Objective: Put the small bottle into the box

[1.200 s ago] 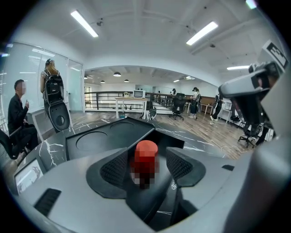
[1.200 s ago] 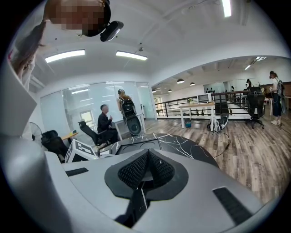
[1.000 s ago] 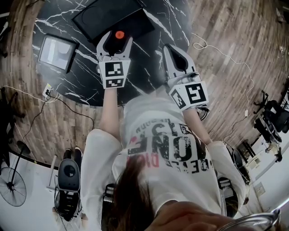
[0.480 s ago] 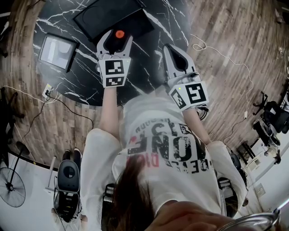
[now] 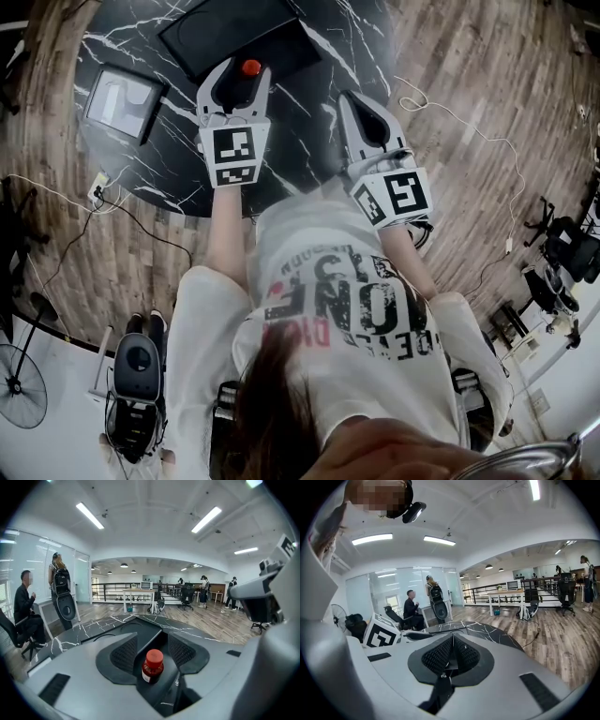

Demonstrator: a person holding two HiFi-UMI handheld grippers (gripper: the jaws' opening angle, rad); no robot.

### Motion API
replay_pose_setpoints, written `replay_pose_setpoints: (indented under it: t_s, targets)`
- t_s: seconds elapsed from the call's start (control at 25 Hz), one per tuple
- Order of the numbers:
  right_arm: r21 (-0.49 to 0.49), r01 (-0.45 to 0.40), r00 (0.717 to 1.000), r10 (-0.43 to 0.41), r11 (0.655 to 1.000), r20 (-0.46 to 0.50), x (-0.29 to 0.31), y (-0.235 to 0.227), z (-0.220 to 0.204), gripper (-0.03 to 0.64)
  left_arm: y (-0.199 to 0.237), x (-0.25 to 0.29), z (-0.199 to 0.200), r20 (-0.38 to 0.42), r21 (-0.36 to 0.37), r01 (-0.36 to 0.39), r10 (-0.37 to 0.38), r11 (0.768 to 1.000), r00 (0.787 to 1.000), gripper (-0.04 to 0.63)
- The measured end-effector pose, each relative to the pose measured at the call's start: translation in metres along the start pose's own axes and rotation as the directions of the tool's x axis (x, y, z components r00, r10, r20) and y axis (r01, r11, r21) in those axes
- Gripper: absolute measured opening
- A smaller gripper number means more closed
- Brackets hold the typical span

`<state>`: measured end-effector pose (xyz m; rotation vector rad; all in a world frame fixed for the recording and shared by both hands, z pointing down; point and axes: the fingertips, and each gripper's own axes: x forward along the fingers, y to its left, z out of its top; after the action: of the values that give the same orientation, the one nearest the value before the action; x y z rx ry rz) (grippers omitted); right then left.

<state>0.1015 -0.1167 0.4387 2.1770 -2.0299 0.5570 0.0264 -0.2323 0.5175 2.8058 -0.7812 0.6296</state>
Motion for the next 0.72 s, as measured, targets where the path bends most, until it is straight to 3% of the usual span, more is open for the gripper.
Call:
replay_pose_setpoints:
  t_s: [0.36, 0.72]
  targets:
    - [-0.022, -0.017, 0.999, 0.018, 1.0, 0.038, -0.011, 0.009, 0.01, 0.002, 0.003, -0.021, 0.021, 0.062, 0.015, -0.031, 0.03, 0.999, 0.998, 0.152]
    - [-0.037, -0.01, 0.999, 0.012, 0.999, 0.042, -0.025, 0.014, 0.011, 0.002, -0.002, -0.036, 0.031, 0.099, 0.022, -0.048, 0.045, 0.999, 0.994, 0.047]
